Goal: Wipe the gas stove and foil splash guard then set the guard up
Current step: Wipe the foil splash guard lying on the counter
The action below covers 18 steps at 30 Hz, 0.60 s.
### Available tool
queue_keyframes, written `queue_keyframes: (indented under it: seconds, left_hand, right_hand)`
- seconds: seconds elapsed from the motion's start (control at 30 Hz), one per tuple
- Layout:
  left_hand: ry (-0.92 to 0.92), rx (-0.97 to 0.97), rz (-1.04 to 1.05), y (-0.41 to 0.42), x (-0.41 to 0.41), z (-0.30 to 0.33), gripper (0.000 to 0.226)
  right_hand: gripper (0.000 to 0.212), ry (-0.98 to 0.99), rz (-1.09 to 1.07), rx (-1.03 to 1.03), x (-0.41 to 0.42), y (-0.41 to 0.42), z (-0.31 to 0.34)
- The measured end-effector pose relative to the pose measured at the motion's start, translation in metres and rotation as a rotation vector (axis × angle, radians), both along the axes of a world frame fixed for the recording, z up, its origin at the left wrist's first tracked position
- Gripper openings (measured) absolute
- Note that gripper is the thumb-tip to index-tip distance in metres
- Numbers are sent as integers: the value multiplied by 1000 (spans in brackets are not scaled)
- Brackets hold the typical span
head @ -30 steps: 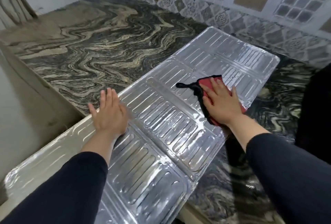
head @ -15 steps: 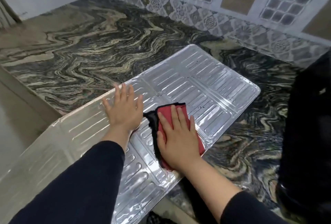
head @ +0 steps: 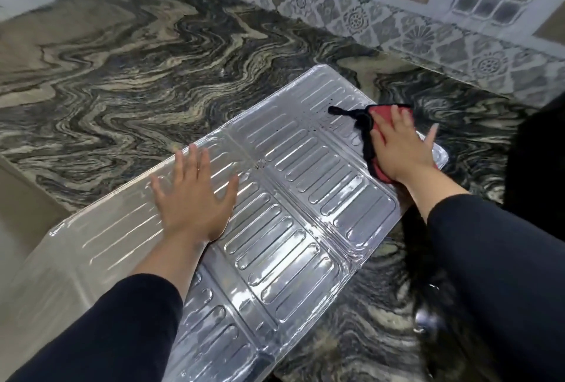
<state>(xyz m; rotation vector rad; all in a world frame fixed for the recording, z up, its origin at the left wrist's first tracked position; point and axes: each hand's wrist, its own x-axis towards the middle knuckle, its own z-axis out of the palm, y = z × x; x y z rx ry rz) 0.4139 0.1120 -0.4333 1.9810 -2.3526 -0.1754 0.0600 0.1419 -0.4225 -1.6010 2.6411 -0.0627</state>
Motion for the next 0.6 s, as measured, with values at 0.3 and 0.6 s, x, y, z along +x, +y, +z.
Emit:
queue_keyframes:
  seconds: [0.3,0.6]
  left_hand:
    - [18,9,7,0,-4,0,75]
    - [67,-6,21,3,-2,5,61]
  right_hand:
    - [58,-108,-127,-50,152,22,2]
    - [46,-163,688,-27,192,-30,7]
